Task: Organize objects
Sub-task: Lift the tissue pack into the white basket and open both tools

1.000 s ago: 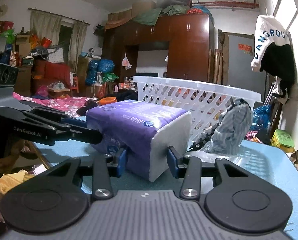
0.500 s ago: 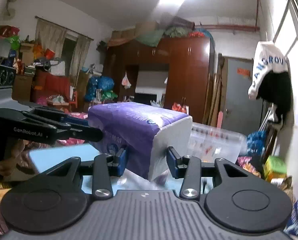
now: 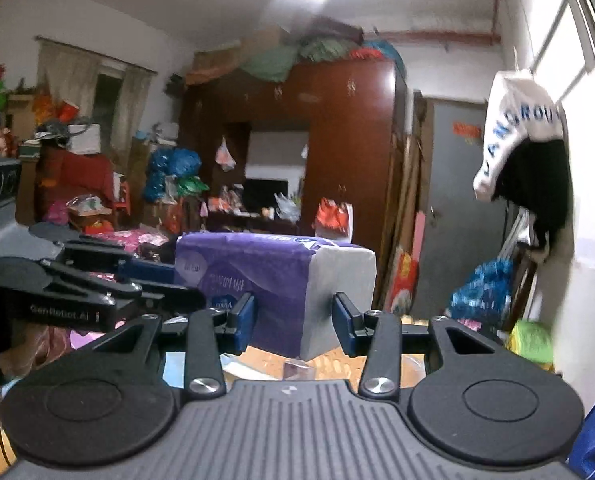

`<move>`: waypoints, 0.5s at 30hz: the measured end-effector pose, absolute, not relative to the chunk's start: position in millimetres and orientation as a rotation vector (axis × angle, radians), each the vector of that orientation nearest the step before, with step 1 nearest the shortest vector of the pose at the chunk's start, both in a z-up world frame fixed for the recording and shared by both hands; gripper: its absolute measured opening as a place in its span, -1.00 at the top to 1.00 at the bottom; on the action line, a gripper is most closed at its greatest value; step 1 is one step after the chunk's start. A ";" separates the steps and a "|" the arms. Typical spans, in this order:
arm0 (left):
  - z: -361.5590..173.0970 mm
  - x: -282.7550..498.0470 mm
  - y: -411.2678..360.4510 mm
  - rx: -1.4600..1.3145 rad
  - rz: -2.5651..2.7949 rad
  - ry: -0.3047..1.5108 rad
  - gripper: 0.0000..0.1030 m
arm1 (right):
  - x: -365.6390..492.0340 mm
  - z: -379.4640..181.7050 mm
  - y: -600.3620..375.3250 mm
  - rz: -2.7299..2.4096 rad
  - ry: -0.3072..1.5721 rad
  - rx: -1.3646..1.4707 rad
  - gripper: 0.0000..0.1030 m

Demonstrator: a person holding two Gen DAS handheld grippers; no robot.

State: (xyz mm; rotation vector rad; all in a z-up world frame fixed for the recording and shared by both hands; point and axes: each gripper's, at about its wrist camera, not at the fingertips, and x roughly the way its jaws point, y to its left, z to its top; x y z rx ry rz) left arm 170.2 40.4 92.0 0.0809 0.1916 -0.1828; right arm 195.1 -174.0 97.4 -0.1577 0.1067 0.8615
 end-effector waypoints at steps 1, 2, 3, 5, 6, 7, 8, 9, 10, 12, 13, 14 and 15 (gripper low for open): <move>89.7 180.2 41.6 0.087 -0.176 0.213 0.27 | 207.4 94.7 -168.2 0.859 0.138 -0.159 0.12; 88.0 188.4 43.4 0.080 -0.169 0.233 0.27 | 212.4 91.5 -166.0 0.856 0.157 -0.157 0.12; 85.9 195.9 44.7 0.077 -0.161 0.251 0.27 | 219.4 87.3 -161.8 0.853 0.180 -0.160 0.12; 81.9 208.6 47.5 0.077 -0.147 0.291 0.26 | 231.9 77.1 -153.7 0.849 0.221 -0.155 0.12; 79.7 213.2 49.0 0.072 -0.141 0.306 0.26 | 236.1 72.7 -151.0 0.848 0.237 -0.149 0.12; 77.2 218.5 50.3 0.069 -0.130 0.314 0.26 | 240.9 68.4 -147.7 0.846 0.252 -0.148 0.12; 75.4 222.5 51.4 0.067 -0.119 0.321 0.25 | 243.2 67.1 -146.5 0.844 0.263 -0.153 0.12; 73.2 226.5 52.4 0.071 -0.110 0.332 0.24 | 248.3 60.8 -141.8 0.841 0.281 -0.158 0.13; 71.1 229.1 52.7 0.089 -0.093 0.339 0.19 | 250.3 56.6 -139.3 0.839 0.301 -0.165 0.13; 64.9 223.2 55.8 0.110 -0.051 0.342 -0.12 | 244.8 51.2 -144.2 0.795 0.301 -0.200 0.01; 64.4 218.1 58.3 0.109 -0.044 0.327 -0.21 | 240.8 50.5 -150.5 0.782 0.285 -0.205 -0.08; 64.8 210.9 62.8 0.094 -0.043 0.311 -0.38 | 237.9 53.2 -159.4 0.779 0.275 -0.193 -0.31; 65.1 201.6 68.2 0.070 -0.039 0.294 -0.50 | 233.4 51.9 -169.4 0.785 0.266 -0.158 -0.60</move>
